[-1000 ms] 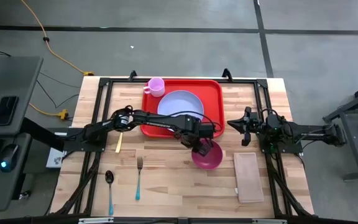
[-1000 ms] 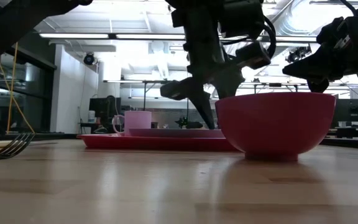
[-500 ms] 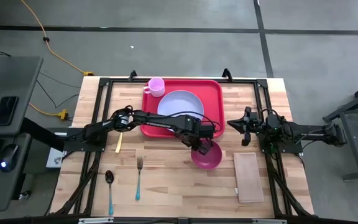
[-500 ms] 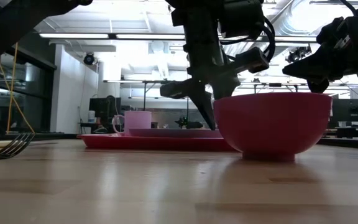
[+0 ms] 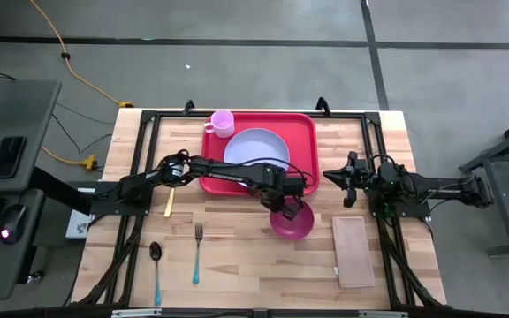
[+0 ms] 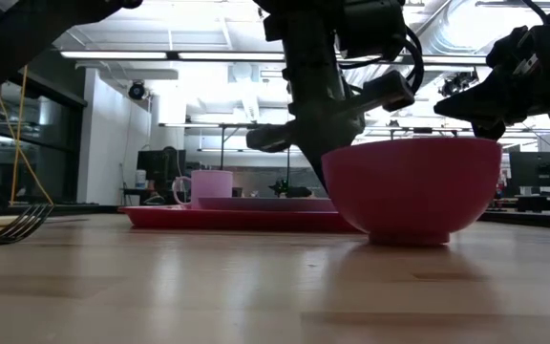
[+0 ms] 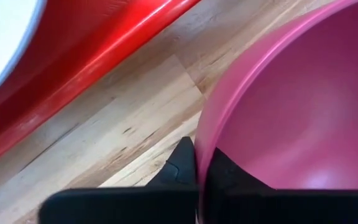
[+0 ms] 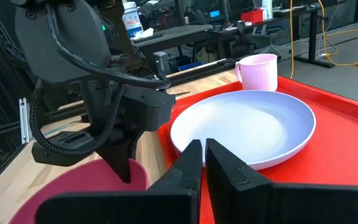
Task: Set up tray
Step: Put the red bowl on the blue plate on the orange serving tray
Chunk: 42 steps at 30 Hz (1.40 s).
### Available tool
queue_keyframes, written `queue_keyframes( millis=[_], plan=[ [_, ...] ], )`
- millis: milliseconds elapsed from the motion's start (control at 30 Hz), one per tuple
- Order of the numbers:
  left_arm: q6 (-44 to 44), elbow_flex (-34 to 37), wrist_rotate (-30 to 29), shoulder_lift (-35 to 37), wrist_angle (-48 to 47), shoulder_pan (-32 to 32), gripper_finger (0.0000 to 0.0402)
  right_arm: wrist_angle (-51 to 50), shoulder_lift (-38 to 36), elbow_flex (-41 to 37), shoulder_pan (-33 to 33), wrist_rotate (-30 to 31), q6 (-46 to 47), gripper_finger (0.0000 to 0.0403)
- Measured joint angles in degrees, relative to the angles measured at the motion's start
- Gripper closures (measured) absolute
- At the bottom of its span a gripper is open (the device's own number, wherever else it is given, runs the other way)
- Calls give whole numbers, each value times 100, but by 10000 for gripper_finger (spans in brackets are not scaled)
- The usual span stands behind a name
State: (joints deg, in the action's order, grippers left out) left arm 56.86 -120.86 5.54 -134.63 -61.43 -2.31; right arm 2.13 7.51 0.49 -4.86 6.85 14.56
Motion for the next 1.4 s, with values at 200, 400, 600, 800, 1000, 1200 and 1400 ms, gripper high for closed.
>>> queue_keyframes(
  millis=[200, 400, 600, 800, 1000, 1200, 1400],
  plan=[
    [44, 0, 167, 0, -3, -5, 379, 0, 0, -2, 0, 0, -1, 402],
    [44, 0, 403, 0, 0, -35, 386, 0, 0, 0, 0, 0, 0, 402],
    [27, -242, 718, 2, -94, -37, 386, 0, 0, 0, -1, 0, 1, 402],
    [-34, -746, 722, 7, -444, -36, 386, 0, 0, 0, 0, 0, 0, 402],
    [-174, -1326, 709, 15, -1134, -35, 386, 0, 0, 0, 2, 0, -1, 402],
    [-331, -1391, 903, 178, -1643, -35, 386, 0, -2, -1, 0, 0, -1, 402],
    [-360, -1405, 938, 457, -1868, -35, 386, 0, -2, -2, 2, 0, -1, 402]
  ],
)
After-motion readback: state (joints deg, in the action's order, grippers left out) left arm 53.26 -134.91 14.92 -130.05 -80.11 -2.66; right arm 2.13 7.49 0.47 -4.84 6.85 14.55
